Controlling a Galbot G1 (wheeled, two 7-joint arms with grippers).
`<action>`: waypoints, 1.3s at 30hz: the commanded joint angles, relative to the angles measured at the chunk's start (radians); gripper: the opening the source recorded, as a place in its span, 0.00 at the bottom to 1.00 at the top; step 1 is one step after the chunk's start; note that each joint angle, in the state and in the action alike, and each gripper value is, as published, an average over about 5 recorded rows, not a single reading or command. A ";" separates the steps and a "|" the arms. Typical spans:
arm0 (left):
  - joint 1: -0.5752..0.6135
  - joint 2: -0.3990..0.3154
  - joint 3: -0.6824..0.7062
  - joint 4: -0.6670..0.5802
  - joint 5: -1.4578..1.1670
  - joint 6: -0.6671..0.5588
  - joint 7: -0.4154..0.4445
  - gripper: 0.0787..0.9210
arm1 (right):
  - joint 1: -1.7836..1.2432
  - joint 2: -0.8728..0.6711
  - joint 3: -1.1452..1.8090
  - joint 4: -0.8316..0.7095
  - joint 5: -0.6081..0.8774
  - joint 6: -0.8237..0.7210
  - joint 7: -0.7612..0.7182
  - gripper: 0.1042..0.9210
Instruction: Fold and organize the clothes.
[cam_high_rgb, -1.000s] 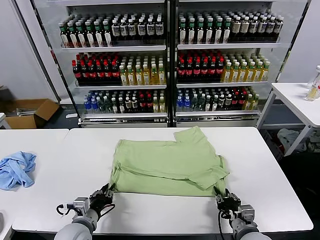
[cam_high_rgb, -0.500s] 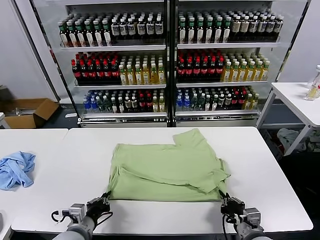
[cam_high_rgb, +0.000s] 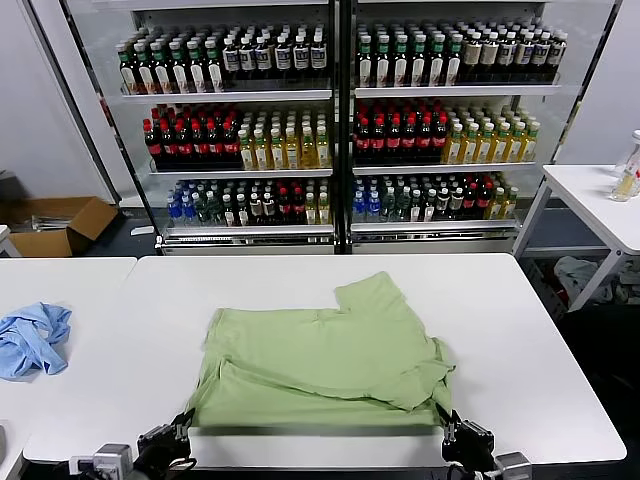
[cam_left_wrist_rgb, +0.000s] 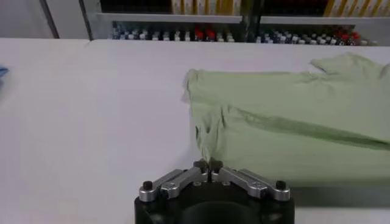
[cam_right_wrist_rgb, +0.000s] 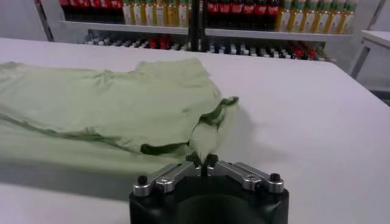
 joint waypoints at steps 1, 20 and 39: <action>0.065 0.001 -0.062 -0.064 -0.004 0.019 0.025 0.02 | -0.031 0.000 0.000 0.022 -0.049 0.031 -0.006 0.11; -0.344 0.045 -0.025 0.094 -0.069 0.002 0.117 0.65 | 0.555 -0.012 -0.086 -0.110 0.123 -0.155 0.057 0.79; -0.848 0.161 0.258 0.636 -0.111 0.018 0.146 0.88 | 1.283 0.178 -0.442 -0.880 0.193 -0.191 0.069 0.88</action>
